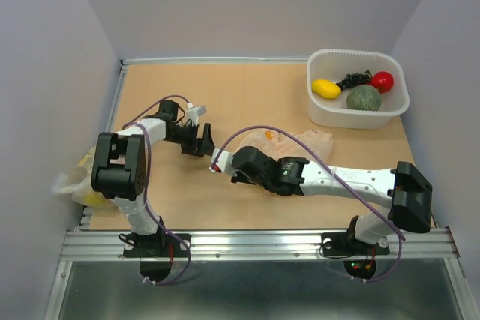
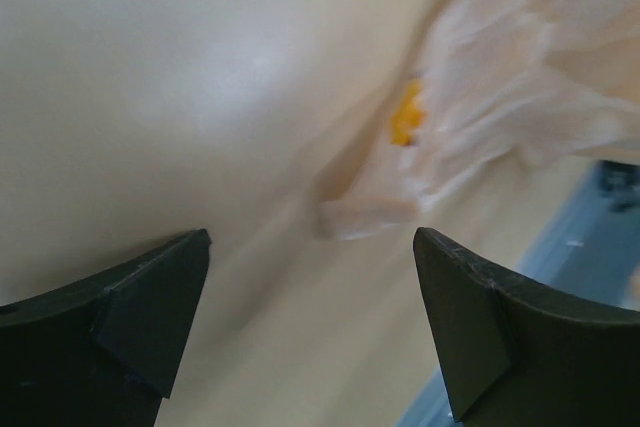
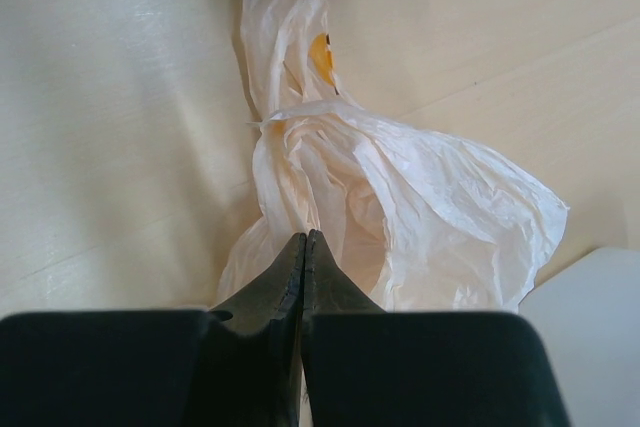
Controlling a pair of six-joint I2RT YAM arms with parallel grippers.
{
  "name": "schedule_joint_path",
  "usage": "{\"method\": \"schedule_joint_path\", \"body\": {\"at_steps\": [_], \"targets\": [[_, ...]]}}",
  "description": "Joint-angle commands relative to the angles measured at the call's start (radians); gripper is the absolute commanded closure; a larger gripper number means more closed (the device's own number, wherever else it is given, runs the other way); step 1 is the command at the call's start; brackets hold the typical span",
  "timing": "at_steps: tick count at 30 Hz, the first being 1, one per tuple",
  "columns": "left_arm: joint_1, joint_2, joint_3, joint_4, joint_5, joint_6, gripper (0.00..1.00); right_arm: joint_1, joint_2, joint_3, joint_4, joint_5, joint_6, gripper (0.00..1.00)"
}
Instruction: Place the fake fruits into the plastic bag and tie a complex knot
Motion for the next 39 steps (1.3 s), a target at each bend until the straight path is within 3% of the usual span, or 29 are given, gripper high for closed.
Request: {"method": "schedule_joint_path", "body": {"at_steps": [1,12,14,17,18,20,23,26,31,33,36,38,39], "targets": [[-0.046,0.055,0.007,0.037,0.031,-0.067,0.01,0.003,-0.037,0.054,0.051,0.029,0.024,1.00],[-0.152,0.164,0.012,0.104,0.078,-0.145,0.02,0.002,-0.018,0.105,0.056,0.071,0.035,1.00],[-0.170,0.190,0.016,0.107,0.087,-0.149,0.10,0.002,-0.018,0.122,0.059,0.083,0.035,1.00],[-0.175,0.209,0.033,0.106,0.116,-0.150,0.44,-0.002,-0.018,0.136,0.068,0.111,0.027,1.00],[-0.169,0.194,0.058,0.078,0.114,-0.123,0.71,-0.009,-0.022,0.137,0.076,0.127,0.018,1.00],[-0.141,0.157,0.091,0.043,0.101,-0.098,1.00,-0.032,-0.036,0.145,0.080,0.134,0.013,1.00],[-0.020,0.029,0.180,-0.011,0.063,-0.087,1.00,-0.135,-0.071,0.186,0.080,0.114,0.027,1.00],[0.107,-0.113,0.329,-0.043,-0.061,-0.081,1.00,-0.270,-0.109,0.270,0.095,0.057,0.033,1.00],[0.147,-0.349,0.565,0.014,-0.202,-0.101,1.00,-0.457,-0.110,0.503,0.160,-0.029,0.070,0.99],[0.141,-0.429,0.671,0.049,-0.264,-0.115,1.00,-0.507,-0.099,0.645,0.171,-0.082,0.165,0.99],[0.091,-0.497,0.643,0.038,-0.358,-0.078,1.00,-0.541,-0.122,0.523,0.191,-0.246,0.233,0.99],[-0.013,-0.488,0.485,-0.119,-0.469,-0.011,1.00,-0.540,-0.076,0.403,0.084,-0.439,0.283,0.99],[-0.043,-0.475,0.410,-0.232,-0.492,0.020,1.00,-0.537,-0.042,0.327,-0.072,-0.517,0.283,1.00]]}}
